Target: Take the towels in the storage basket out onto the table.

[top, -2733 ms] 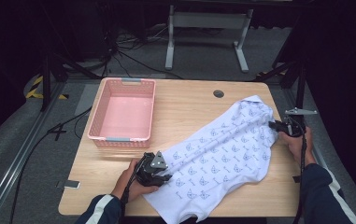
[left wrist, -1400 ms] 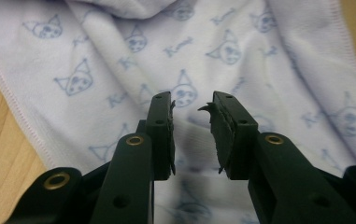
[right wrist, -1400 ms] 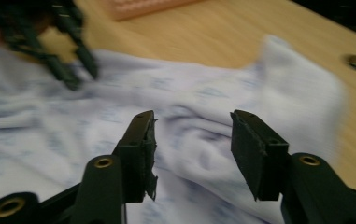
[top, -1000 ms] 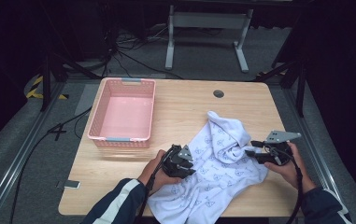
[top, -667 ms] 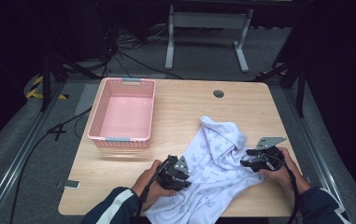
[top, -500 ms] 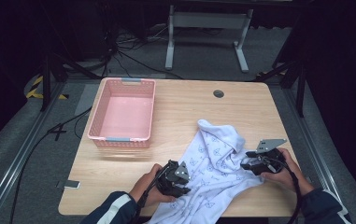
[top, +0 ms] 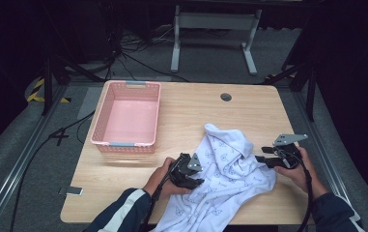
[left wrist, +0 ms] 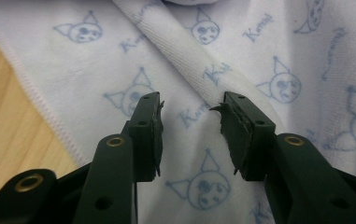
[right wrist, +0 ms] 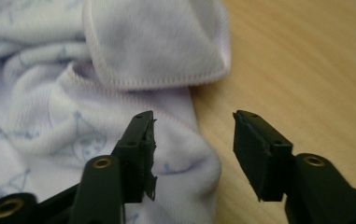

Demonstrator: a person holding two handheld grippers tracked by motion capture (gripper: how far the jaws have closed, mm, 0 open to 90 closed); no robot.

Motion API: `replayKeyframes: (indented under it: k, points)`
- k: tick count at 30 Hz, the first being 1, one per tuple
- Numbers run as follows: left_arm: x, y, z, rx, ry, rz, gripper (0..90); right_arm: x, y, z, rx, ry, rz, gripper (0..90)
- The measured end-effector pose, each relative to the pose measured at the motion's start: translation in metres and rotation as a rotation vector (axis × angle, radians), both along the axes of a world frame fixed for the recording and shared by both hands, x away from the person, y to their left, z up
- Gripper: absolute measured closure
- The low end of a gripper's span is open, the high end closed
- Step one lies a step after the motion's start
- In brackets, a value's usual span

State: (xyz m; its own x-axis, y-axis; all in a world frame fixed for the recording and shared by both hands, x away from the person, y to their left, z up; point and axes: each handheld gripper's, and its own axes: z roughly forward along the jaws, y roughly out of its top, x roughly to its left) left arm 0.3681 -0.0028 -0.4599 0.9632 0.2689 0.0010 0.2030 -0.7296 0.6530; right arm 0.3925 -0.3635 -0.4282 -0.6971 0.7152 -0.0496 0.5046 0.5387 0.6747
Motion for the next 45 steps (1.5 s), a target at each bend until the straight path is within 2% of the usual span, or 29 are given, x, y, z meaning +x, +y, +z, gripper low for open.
replayKeyframes:
  k: [1, 2, 3, 4, 5, 6, 7, 8, 9, 10, 11, 13, 15, 17, 21, 24, 26, 29, 31, 32, 33, 34, 36, 37, 38, 39, 41, 42, 45]
  points:
    - [0.001, 0.001, 0.000, 0.001, 0.004, -0.005, 58.4, 0.001, -0.001, -0.005, -0.021, 0.040, 0.018, 44.9]
    - [0.002, 0.003, 0.000, 0.002, 0.015, -0.018, 58.5, 0.001, -0.001, -0.009, -0.038, 0.054, 0.020, 44.0]
    - [0.002, 0.003, 0.000, 0.002, 0.015, -0.018, 58.5, 0.001, -0.003, -0.012, -0.036, 0.066, 0.023, 44.5]
    - [0.002, 0.004, -0.001, -0.016, 0.010, -0.009, 58.5, 0.001, -0.003, -0.012, -0.036, 0.066, 0.023, 44.5]
    - [0.001, 0.006, -0.001, -0.011, 0.020, -0.012, 58.6, 0.001, -0.004, -0.013, -0.018, 0.071, 0.025, 45.4]
    - [0.001, 0.007, 0.000, -0.003, 0.015, -0.016, 59.3, 0.001, -0.005, -0.013, -0.016, 0.069, 0.032, 47.3]
    - [-0.002, 0.007, -0.001, -0.004, 0.008, -0.008, 61.2, 0.000, -0.005, -0.013, -0.012, 0.069, 0.043, 55.1]
    - [-0.003, 0.008, 0.000, 0.005, 0.000, -0.015, 61.2, 0.000, -0.005, -0.013, -0.012, 0.069, 0.043, 55.1]
    - [-0.004, 0.009, 0.000, 0.006, 0.004, -0.013, 62.3, -0.001, -0.003, -0.013, -0.011, 0.075, 0.061, 61.8]
    - [-0.005, 0.010, 0.000, 0.005, 0.004, -0.006, 63.4, -0.002, -0.002, -0.012, -0.023, 0.059, 0.073, 66.2]
    - [-0.004, 0.011, -0.001, -0.002, -0.001, -0.006, 64.9, -0.005, 0.001, -0.009, -0.057, 0.024, 0.089, 74.8]
    - [-0.006, 0.014, 0.000, 0.009, 0.013, 0.007, 65.7, -0.006, 0.002, -0.008, -0.061, 0.008, 0.088, 76.6]
    - [-0.007, 0.016, -0.001, -0.007, 0.001, 0.011, 67.7, -0.006, -0.001, 0.000, -0.039, -0.039, 0.036, 77.8]
    - [-0.009, 0.021, 0.000, 0.007, 0.003, 0.020, 71.4, -0.002, -0.011, 0.006, -0.002, -0.076, -0.040, 77.9]
    - [-0.013, 0.029, 0.000, 0.007, 0.001, 0.044, 73.4, 0.004, -0.029, 0.009, 0.039, -0.103, -0.189, 80.4]
    - [-0.018, 0.033, 0.000, 0.008, 0.007, 0.049, 77.9, 0.009, -0.044, 0.008, 0.070, -0.088, -0.275, 82.2]
    - [-0.021, 0.037, 0.001, 0.019, 0.018, 0.049, 81.7, 0.011, -0.050, 0.008, 0.066, -0.085, -0.317, 82.3]
    - [-0.025, 0.040, 0.001, 0.024, 0.027, 0.050, 85.5, 0.013, -0.053, 0.007, 0.053, -0.080, -0.335, 82.2]
    - [-0.027, 0.044, 0.001, 0.029, 0.030, 0.040, 85.8, 0.016, -0.059, 0.003, 0.033, -0.057, -0.361, 81.7]
    - [-0.031, 0.047, 0.001, 0.020, 0.041, 0.042, 86.1, 0.017, -0.060, 0.001, 0.019, -0.044, -0.370, 81.9]
    - [-0.033, 0.048, 0.002, 0.038, 0.042, 0.029, 86.4, 0.018, -0.061, 0.000, 0.004, -0.044, -0.380, 84.1]
    - [-0.037, 0.048, 0.003, 0.041, 0.047, 0.023, 86.4, 0.019, -0.062, -0.001, -0.035, -0.054, -0.406, 83.3]
    - [-0.040, 0.048, 0.004, 0.051, 0.053, 0.004, 86.5, 0.020, -0.065, -0.002, -0.049, -0.053, -0.415, 82.7]
    - [-0.043, 0.047, 0.005, 0.065, 0.042, -0.016, 84.2, 0.021, -0.073, -0.002, 0.025, -0.027, -0.396, 78.4]
    - [-0.044, 0.043, 0.008, 0.082, 0.009, -0.027, 79.5, 0.020, -0.074, -0.001, 0.042, -0.041, -0.376, 76.2]
    - [-0.043, 0.041, 0.010, 0.055, 0.012, -0.005, 74.5, 0.018, -0.074, 0.001, 0.054, -0.070, -0.358, 73.4]
    - [-0.037, 0.037, 0.015, 0.019, 0.000, 0.024, 66.0, 0.015, -0.070, 0.009, 0.114, -0.116, -0.308, 66.9]
    - [-0.033, 0.035, 0.019, 0.004, -0.015, 0.030, 63.3, 0.012, -0.066, 0.014, 0.140, -0.142, -0.255, 63.9]
    - [-0.023, 0.020, 0.028, -0.023, -0.064, 0.069, 52.9, 0.008, -0.044, 0.026, 0.153, -0.202, -0.118, 58.5]
